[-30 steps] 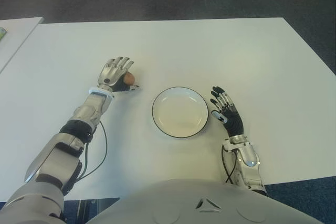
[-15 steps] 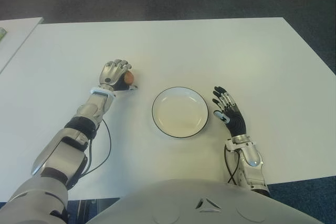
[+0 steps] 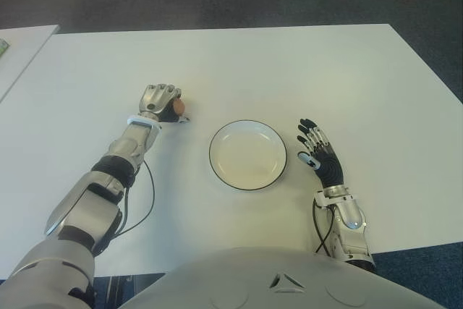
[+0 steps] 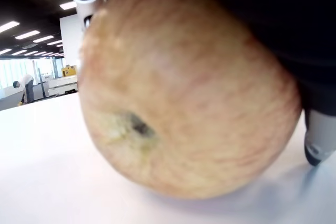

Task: Put the apples into the plate.

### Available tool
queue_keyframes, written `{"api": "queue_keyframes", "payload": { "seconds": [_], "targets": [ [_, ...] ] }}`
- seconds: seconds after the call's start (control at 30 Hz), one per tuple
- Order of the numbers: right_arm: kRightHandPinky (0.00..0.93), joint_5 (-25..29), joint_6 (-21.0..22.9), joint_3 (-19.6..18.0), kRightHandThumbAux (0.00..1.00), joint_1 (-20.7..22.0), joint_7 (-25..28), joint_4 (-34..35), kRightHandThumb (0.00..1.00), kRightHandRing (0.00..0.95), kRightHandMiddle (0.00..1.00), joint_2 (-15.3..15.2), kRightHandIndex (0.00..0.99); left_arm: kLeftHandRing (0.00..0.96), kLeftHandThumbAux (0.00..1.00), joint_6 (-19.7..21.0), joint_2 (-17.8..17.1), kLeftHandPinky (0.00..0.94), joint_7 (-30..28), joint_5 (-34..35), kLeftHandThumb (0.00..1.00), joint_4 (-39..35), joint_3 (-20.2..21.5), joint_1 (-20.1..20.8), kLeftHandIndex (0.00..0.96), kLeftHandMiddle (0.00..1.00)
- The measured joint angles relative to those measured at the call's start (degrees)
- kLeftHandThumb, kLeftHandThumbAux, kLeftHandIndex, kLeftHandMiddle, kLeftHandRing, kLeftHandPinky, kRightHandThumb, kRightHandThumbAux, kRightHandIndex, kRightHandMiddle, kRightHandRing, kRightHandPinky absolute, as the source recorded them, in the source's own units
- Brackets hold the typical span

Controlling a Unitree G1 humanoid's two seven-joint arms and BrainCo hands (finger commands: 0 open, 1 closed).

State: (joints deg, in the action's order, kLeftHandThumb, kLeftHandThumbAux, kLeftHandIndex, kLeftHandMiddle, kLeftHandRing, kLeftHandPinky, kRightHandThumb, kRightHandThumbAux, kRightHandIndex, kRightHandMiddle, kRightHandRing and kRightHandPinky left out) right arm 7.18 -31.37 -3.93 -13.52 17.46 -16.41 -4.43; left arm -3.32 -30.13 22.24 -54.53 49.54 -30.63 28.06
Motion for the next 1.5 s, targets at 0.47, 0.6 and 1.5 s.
{"api": "queue_keyframes", "payload": {
  "seconds": [0.47, 0.6, 1.5],
  "targets": [
    [0.000, 0.06, -0.01, -1.12, 0.558, 0.90, -0.37, -0.92, 0.093, 0.000, 0.000, -0.05, 0.000, 0.787, 0.668, -1.11, -0.07, 0.796, -0.28, 3.00, 0.849, 0.75, 0.38, 0.62, 0.400, 0.529],
    [0.000, 0.09, -0.01, -1.38, 0.560, 1.27, -0.59, -1.28, 0.097, 0.000, 0.000, 0.04, 0.000, 0.807, 0.669, -1.11, -0.13, 0.811, -0.50, 3.49, 0.850, 0.72, 0.35, 0.84, 0.397, 0.530],
    [0.000, 0.26, -0.07, -2.05, 0.566, 3.77, -1.44, -3.85, 0.107, 0.000, 0.000, -0.50, 0.000, 0.820, 0.670, -0.03, -0.30, 0.805, -3.35, 7.44, 0.851, -0.61, 1.50, 0.61, 0.395, 0.527]
  ]
}}
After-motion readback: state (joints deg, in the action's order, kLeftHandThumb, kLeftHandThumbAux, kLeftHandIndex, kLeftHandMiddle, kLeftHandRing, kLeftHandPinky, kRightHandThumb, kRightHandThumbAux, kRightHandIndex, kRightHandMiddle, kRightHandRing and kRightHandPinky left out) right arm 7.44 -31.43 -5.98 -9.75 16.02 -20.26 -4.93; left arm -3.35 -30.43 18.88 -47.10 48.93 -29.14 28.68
